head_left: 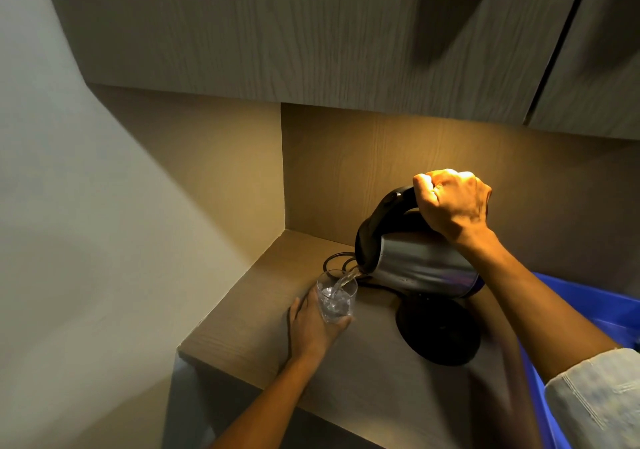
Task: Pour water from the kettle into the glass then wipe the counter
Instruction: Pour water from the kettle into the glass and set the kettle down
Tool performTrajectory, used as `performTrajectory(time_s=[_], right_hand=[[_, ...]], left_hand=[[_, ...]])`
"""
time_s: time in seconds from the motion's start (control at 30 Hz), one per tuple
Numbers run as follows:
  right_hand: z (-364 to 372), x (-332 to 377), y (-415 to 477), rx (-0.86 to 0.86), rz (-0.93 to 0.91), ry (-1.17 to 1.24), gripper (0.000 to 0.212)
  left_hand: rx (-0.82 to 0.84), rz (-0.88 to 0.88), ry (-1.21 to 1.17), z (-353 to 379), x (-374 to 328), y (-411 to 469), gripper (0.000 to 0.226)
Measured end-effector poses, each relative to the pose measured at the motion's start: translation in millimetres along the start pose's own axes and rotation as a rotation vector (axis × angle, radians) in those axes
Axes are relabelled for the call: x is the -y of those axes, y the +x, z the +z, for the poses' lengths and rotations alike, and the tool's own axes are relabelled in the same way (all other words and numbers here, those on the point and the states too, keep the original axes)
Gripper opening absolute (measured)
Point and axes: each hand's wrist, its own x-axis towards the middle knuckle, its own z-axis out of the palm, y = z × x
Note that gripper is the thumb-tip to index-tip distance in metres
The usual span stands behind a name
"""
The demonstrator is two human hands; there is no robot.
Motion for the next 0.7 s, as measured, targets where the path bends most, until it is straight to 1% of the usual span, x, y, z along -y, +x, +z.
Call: performTrajectory(time_s=[0.07, 0.17, 0.33, 0.4, 0.53, 0.7], right_hand=[[-8, 12, 5, -0.055, -0.039, -0.035, 0.046], [-2, -1, -4, 0.002, -0.022, -0.025, 0.046], [-8, 0, -6, 0.011, 0.005, 0.019, 0.044], [-9, -3, -9, 0.028, 0.050, 0.021, 0.044], [-7, -14, -13, 0.046, 0.231, 0.053, 0.044], [1, -36, -32, -0.018, 0.348, 0.157, 0.045]], left_hand=[[0.001, 0.010, -0.005, 0, 0, 0, 0.093], [0.011, -0.002, -0.007, 0, 1, 1, 0.091], [0.027, -0.063, -0.017, 2, 4, 1, 0.095], [0.034, -0.112, -0.029, 1, 0, 0, 0.099], [0.041, -0.138, 0.023, 0, -5, 0, 0.104], [0.067, -0.149, 0.035, 0, -5, -1, 0.108]])
